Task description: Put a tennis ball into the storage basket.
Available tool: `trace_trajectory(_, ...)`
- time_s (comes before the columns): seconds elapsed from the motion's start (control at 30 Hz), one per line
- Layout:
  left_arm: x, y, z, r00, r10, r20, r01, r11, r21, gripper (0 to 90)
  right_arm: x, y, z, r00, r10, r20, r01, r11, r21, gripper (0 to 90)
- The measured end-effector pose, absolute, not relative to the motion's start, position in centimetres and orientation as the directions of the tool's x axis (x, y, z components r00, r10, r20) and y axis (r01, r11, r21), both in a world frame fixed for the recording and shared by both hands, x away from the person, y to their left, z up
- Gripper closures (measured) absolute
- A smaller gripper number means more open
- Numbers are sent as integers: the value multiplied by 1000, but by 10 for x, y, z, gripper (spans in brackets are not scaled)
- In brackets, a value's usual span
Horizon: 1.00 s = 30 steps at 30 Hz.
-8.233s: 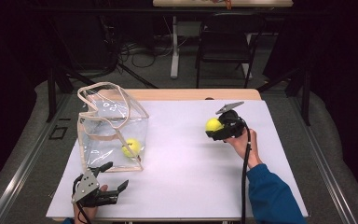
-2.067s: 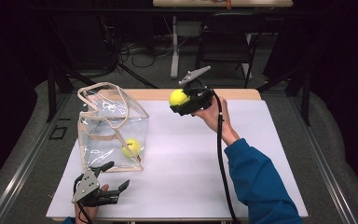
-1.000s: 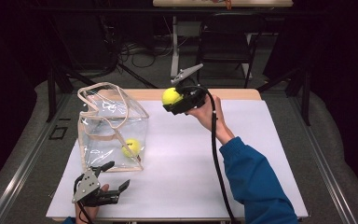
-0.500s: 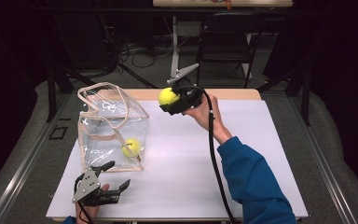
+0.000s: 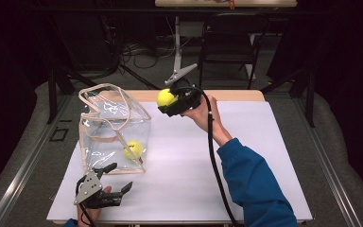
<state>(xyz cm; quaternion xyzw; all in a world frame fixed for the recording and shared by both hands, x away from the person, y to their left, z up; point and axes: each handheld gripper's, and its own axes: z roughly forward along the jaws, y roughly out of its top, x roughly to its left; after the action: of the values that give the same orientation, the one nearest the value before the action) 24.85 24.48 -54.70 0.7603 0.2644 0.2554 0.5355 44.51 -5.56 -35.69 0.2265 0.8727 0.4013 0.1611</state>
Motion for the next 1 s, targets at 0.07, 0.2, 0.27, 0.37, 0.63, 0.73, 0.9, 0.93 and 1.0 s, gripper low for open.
trace_trajectory(0.07,249,245,-547,730,675,105,129,-287,949,159,445,-55,-356,-846,523,-99,264,575,774,264)
trace_trajectory(0.2,249,245,-547,728,677,104,128,-284,950,159,447,-52,-355,-847,523,-94,264,568,780,264)
trace_trajectory(0.27,249,245,-547,729,677,104,128,-284,950,159,447,-51,-355,-847,524,-91,265,565,782,264)
trace_trajectory(0.37,249,245,-547,731,674,108,123,-286,950,159,446,-49,-354,-847,524,-90,264,561,784,264)
trace_trajectory(0.63,250,245,-547,734,672,104,125,-284,951,159,448,-45,-355,-848,523,-86,269,564,781,264)
trace_trajectory(0.73,250,245,-546,734,672,103,125,-283,951,159,447,-43,-353,-849,521,-90,263,564,783,264)
trace_trajectory(0.9,250,245,-546,735,670,104,124,-284,951,159,446,-38,-348,-852,515,-93,256,566,784,264)
trace_trajectory(0.93,250,245,-546,735,669,105,123,-285,951,159,446,-36,-348,-854,511,-96,252,569,783,264)
trace_trajectory(1.0,250,245,-546,735,670,105,123,-285,951,159,445,-35,-348,-856,507,-97,249,571,783,264)
